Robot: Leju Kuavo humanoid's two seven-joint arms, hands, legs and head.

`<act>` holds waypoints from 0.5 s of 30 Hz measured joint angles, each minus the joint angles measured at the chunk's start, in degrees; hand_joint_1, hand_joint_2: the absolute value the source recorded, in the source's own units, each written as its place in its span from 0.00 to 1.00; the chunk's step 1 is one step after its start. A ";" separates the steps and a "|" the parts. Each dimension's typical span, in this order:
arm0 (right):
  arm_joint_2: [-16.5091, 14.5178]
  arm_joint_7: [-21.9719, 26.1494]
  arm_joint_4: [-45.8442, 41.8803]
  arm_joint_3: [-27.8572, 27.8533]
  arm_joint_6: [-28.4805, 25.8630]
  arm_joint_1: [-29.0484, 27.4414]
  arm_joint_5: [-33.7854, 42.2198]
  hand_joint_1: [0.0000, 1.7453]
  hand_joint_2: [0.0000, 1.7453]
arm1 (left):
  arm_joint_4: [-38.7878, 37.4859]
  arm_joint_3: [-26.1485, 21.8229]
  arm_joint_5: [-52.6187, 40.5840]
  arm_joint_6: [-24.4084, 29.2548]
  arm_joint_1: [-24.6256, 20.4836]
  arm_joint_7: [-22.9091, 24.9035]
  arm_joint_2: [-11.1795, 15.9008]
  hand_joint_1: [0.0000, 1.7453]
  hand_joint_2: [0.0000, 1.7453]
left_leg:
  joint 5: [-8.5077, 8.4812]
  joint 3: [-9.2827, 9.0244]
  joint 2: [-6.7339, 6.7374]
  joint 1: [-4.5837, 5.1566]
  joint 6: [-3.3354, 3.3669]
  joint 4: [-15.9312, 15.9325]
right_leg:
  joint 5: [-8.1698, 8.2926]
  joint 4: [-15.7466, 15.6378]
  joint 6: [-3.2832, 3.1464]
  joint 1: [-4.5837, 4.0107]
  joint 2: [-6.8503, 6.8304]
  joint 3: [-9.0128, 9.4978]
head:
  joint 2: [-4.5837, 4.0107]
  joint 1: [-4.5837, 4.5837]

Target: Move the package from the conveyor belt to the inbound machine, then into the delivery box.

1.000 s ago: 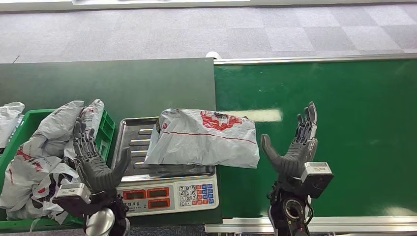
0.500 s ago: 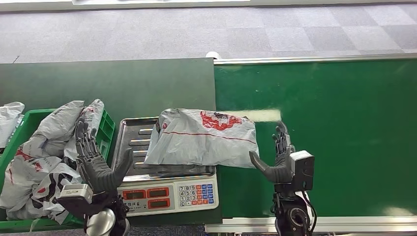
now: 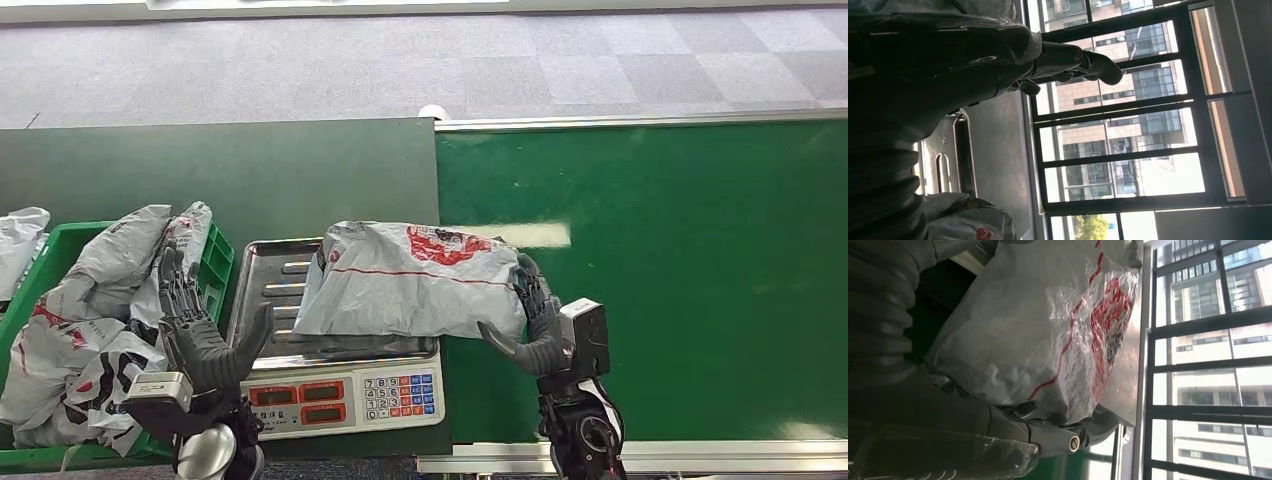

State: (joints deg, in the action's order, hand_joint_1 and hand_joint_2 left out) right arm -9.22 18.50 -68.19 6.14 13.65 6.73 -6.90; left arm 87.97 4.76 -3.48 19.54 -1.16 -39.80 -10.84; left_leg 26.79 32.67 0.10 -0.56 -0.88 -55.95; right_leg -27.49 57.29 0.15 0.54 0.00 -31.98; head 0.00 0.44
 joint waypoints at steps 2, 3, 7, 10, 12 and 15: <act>0.07 0.52 0.25 0.33 3.56 0.05 1.79 0.00 1.00 | -0.12 -0.01 0.06 -0.38 -0.02 0.00 0.00 0.00 1.00 | 0.00 0.00 0.00 0.00 0.00 0.00 | 0.00 0.00 0.00 0.00 0.00 0.00 | 0.00 0.00; 0.17 1.44 0.36 0.89 7.45 0.06 3.58 0.00 1.00 | -0.30 -0.01 0.11 -0.79 -0.07 0.00 -0.01 0.00 1.00 | 0.00 0.00 0.00 0.00 0.00 0.00 | 0.00 0.00 0.00 0.00 0.00 -0.01 | 0.00 0.00; 0.56 4.10 -0.13 3.41 19.65 -0.08 8.89 0.00 1.00 | -0.97 -0.02 0.22 -2.10 -0.36 0.00 -0.05 0.00 1.00 | 0.00 -0.01 0.00 0.00 0.00 0.00 | 0.00 0.00 0.00 0.00 0.00 -0.01 | 0.00 -0.01; 0.91 4.43 -1.04 4.81 22.77 -0.30 10.33 0.00 1.00 | -1.22 -0.03 0.20 -2.49 -0.53 0.00 -0.15 0.00 1.00 | 0.00 -0.01 0.01 0.00 0.00 0.00 | 0.00 0.00 0.00 0.00 0.00 -0.01 | 0.00 -0.02; 1.15 4.56 -1.51 5.53 23.61 -0.49 10.71 0.00 1.00 | -1.35 -0.05 0.12 -2.67 -0.62 0.00 -0.23 0.00 1.00 | 0.00 -0.01 0.01 0.00 0.00 0.00 | 0.00 0.00 0.00 0.00 0.00 0.00 | 0.00 -0.02; 1.56 4.72 -1.82 6.36 24.01 -0.60 10.77 0.00 1.00 | -1.44 -0.10 -0.01 -2.83 -0.63 0.00 -0.30 0.00 1.00 | 0.00 -0.01 0.01 0.00 0.00 0.00 | 0.00 0.00 0.00 0.00 0.00 0.00 | 0.00 -0.02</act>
State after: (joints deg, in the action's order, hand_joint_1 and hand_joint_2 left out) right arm -7.66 23.22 -70.01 12.50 37.66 6.13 3.87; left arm 86.54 4.66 -3.49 16.71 -1.79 -39.80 -11.14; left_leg 26.79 32.67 0.11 -0.56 -0.88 -55.95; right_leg -27.49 57.29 0.15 0.55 0.00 -31.98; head 0.00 0.42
